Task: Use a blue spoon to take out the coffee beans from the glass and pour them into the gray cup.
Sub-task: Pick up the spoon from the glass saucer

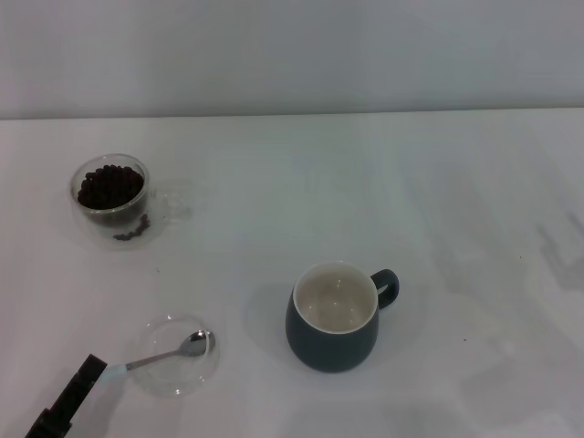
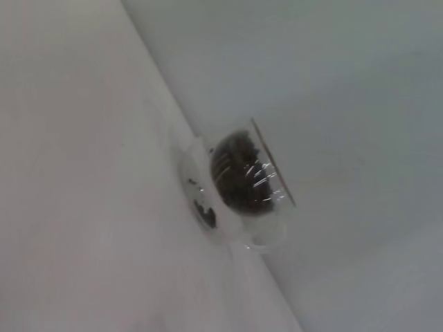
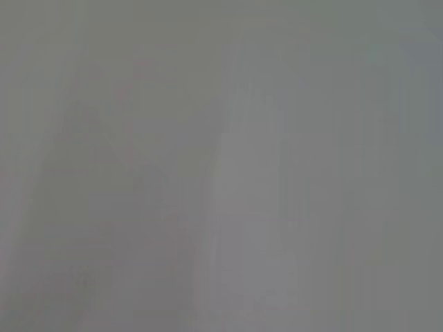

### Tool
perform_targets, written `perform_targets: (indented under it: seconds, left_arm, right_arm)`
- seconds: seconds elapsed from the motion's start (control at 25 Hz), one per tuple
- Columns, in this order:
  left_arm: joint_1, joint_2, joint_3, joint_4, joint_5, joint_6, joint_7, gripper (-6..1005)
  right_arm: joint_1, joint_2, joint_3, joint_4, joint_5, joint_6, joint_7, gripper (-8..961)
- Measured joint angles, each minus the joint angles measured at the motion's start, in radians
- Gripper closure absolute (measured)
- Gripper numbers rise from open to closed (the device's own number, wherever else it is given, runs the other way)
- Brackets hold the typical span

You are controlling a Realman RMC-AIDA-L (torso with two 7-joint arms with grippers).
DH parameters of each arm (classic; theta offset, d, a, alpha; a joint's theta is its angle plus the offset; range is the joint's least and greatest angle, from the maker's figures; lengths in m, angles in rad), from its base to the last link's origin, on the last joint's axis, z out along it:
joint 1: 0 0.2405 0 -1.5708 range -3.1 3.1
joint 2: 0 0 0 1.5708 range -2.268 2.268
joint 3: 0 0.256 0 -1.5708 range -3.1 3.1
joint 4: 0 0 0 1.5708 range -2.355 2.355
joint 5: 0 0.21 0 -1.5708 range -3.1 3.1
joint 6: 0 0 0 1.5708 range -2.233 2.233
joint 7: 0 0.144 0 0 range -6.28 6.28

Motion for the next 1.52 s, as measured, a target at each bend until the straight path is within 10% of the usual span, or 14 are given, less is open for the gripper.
perform_targets:
  seconds: [0.84, 1.16, 1.52]
  left_arm:
    - [-0.02, 0.003, -0.009, -0.02, 0.003, -0.007, -0.027, 648]
    - [-0.024, 0.007, -0.012, -0.02, -0.008, -0.009, -0.039, 872]
    - [-0.031, 0.014, -0.015, 0.02, -0.006, -0.003, -0.039, 872]
  right_arm:
    - [-0.033, 0.008, 0.0, 0.003, 0.004, -0.072, 0.0, 443]
    - [-0.035, 0.01, 0.0, 0.003, 0.004, -0.08, 0.0, 443]
    - [-0.035, 0.011, 0.0, 0.0, 0.004, -0.08, 0.0, 443]
